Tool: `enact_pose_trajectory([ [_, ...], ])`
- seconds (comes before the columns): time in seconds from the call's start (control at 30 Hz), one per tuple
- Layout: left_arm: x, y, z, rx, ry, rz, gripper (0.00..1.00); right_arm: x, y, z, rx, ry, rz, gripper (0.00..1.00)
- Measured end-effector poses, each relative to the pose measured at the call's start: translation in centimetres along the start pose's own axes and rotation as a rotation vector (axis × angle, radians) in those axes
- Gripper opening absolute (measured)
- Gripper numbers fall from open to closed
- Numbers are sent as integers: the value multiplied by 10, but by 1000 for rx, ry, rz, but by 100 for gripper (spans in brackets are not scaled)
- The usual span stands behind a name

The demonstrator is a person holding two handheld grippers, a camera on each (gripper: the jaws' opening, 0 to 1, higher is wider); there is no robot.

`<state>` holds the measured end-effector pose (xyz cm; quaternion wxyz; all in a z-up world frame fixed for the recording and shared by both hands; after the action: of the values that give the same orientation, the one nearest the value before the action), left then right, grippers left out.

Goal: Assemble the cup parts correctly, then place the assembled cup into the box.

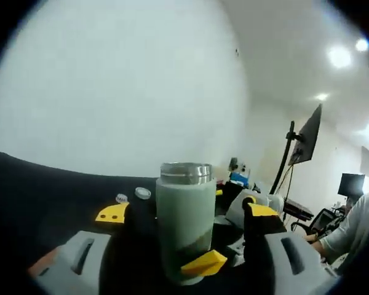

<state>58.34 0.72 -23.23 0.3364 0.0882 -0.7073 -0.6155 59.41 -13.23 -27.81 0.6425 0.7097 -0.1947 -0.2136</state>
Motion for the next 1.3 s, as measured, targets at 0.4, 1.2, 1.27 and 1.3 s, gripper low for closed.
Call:
enact_pose_trajectory([
  [0.4,0,3,-7,6,-23,-34,53,-16,3,-6,0,26,14,47],
  [1.2,10,-4,-1,50,30,-318,41,19,10,60,-190,120,162,53],
  [1.27,8,-5,3,55,29,-324,41,32,10,71,-221,86,149,52],
  [1.3,7,-7,5,55,28,-328,41,40,10,76,-224,62,153,52],
])
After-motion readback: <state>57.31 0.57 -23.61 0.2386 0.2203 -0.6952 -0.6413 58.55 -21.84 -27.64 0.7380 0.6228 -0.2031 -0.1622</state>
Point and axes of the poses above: the point that each gripper's makers call its tool centre point, and the gripper's own axes: z roughly backward along the fingers, x roughly to its right, y roughly out of its top, the point moved 9 cm from there along z, roughly backward along the fingers, and after that the axes turned 1 degree about z, right-handed, at the moved point
